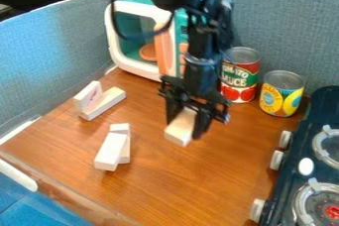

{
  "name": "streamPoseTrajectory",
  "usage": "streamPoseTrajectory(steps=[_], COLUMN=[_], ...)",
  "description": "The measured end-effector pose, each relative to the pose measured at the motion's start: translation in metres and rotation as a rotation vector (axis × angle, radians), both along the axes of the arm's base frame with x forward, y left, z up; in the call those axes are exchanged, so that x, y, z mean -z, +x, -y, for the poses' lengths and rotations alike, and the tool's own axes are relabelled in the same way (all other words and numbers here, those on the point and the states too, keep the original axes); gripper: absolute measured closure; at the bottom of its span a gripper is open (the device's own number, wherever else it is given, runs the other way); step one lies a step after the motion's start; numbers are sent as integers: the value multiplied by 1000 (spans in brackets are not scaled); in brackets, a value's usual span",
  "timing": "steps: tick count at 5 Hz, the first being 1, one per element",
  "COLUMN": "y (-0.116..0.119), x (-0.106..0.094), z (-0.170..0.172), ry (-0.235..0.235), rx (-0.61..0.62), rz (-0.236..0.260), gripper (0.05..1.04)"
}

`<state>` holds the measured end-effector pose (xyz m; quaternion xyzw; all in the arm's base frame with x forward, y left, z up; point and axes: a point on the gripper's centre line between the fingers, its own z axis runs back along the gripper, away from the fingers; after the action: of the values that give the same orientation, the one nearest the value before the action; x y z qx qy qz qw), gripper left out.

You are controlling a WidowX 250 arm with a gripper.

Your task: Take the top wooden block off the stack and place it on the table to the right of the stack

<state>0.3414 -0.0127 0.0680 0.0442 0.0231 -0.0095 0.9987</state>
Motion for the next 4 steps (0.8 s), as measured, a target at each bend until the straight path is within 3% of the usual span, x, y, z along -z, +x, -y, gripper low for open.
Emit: streamPoseTrajectory(steps=[1,2,4], y=[-2,-1,-13], x=[22,40,53], z=[-5,-27,-50], ry=[-72,-127,-135], rx=[-17,-82,-173], rz=[-62,-74,-81], gripper=[489,489,436])
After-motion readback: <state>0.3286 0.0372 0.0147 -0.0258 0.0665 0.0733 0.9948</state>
